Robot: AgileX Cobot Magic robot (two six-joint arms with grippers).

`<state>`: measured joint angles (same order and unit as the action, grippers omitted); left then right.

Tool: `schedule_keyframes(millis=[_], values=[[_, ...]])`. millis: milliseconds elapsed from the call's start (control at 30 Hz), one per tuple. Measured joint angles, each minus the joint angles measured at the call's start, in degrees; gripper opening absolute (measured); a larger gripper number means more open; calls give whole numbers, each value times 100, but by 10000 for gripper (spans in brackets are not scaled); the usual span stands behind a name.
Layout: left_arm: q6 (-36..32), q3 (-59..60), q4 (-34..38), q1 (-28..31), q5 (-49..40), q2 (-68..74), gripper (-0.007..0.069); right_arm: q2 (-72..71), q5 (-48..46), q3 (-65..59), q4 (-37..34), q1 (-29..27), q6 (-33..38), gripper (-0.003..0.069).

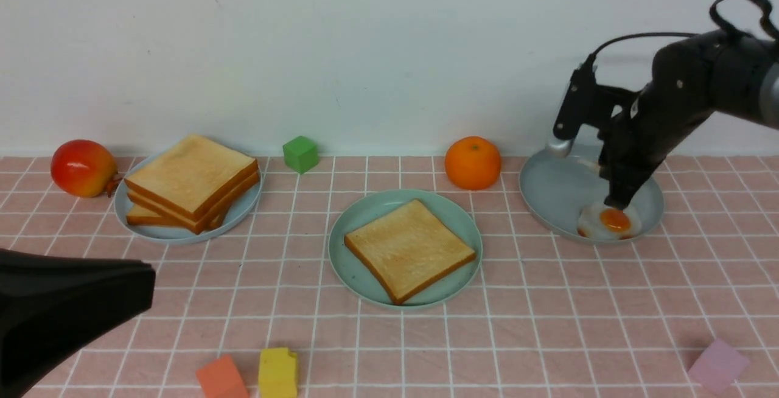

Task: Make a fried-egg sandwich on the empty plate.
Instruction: Use the right arm to place the fried egg on the slice of bread in the middle

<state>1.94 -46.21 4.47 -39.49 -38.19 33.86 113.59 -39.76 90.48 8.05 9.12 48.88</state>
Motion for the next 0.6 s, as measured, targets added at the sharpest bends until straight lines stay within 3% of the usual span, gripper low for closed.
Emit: schedule_keyframes(millis=[200, 367, 400, 600], values=[[0, 0, -102, 0, -134, 0, -13, -468, -404, 0, -165, 131, -442, 80], [0, 0, -114, 0, -267, 0, -13, -922, -703, 0, -329, 954, -825, 80], [0, 0, -114, 0, -278, 0, -13, -980, -784, 0, -381, 1420, -931, 80], [0, 0, -132, 0, -284, 0, -13, -976, -926, -79, -438, 2645, -1351, 80]])
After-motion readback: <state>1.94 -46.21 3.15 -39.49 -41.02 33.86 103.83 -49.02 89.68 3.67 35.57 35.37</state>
